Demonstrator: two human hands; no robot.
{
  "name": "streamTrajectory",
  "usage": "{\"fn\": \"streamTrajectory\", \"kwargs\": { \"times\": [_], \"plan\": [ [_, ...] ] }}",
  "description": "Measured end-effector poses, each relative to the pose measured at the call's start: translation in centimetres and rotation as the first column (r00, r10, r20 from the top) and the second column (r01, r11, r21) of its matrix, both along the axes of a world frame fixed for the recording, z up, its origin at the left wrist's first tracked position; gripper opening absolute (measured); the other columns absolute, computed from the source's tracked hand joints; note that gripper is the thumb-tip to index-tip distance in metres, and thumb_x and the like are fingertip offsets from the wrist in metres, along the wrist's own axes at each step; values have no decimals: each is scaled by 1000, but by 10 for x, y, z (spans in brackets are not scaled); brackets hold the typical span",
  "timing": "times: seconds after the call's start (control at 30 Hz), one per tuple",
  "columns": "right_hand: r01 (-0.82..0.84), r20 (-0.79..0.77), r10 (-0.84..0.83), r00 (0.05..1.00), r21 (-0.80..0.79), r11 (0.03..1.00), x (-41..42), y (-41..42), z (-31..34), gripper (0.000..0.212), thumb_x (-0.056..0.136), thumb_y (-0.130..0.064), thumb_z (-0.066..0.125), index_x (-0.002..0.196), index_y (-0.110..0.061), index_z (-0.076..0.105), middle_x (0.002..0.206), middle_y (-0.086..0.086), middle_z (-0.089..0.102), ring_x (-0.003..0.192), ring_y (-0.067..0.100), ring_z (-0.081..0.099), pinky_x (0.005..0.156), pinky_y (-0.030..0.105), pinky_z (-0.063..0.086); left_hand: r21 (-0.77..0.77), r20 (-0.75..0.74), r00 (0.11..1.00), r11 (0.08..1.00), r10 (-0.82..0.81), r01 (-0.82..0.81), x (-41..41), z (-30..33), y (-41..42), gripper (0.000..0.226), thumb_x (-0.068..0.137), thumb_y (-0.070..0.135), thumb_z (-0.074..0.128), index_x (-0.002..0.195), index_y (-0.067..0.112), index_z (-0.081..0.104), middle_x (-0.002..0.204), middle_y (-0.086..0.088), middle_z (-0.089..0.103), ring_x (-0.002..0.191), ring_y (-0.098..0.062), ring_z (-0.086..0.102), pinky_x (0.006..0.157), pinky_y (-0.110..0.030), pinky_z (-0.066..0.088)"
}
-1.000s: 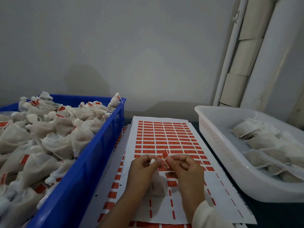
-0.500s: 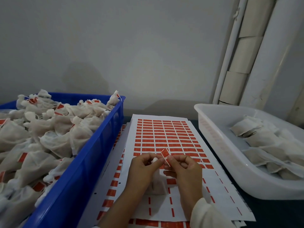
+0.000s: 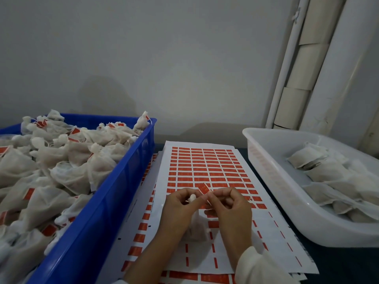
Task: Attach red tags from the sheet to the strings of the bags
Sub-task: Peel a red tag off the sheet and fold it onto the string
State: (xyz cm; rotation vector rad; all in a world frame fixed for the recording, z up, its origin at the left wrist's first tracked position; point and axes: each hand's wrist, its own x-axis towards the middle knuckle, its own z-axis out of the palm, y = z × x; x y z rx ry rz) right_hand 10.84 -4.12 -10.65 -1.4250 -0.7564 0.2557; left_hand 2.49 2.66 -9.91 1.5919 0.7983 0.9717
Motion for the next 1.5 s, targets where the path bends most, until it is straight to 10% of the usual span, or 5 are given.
{"fn": "streamTrajectory", "kwargs": {
  "times": [0.33,0.53,0.97,1.5],
  "plan": [
    [51,131,-36,991,-113,992,6,-2,6,30,92,-33,46,121,-37,38,105,-16,59,89,12,66,81,28,55,-31,4,1000,999,-12,12,-2,-1,1,9,85,22,63,76,24,65,83,13,67,82,-5,62,63,-7,39],
    [-67,172,108,979,-229,971,14,-8,7,17,94,-32,42,106,-31,54,100,-20,61,94,8,62,91,31,51,-3,-32,999,1000,-15,14,-3,0,3,14,89,21,58,75,25,60,82,11,63,82,-8,59,68,-7,42],
    [-304,104,357,928,-339,890,22,-13,13,24,95,-28,43,79,-19,58,75,-10,62,72,5,60,68,11,48,42,-95,993,996,-68,73,-6,-1,7,14,90,19,56,77,23,58,84,13,61,80,-4,58,70,-5,43],
    [-218,240,268,933,-217,952,26,-13,12,25,94,-19,46,71,-20,53,64,-12,55,65,-2,54,64,9,46,170,-170,985,985,-1,30,-4,-4,6,9,85,26,63,78,26,58,79,14,60,74,-5,58,66,-6,41]
  ]
}}
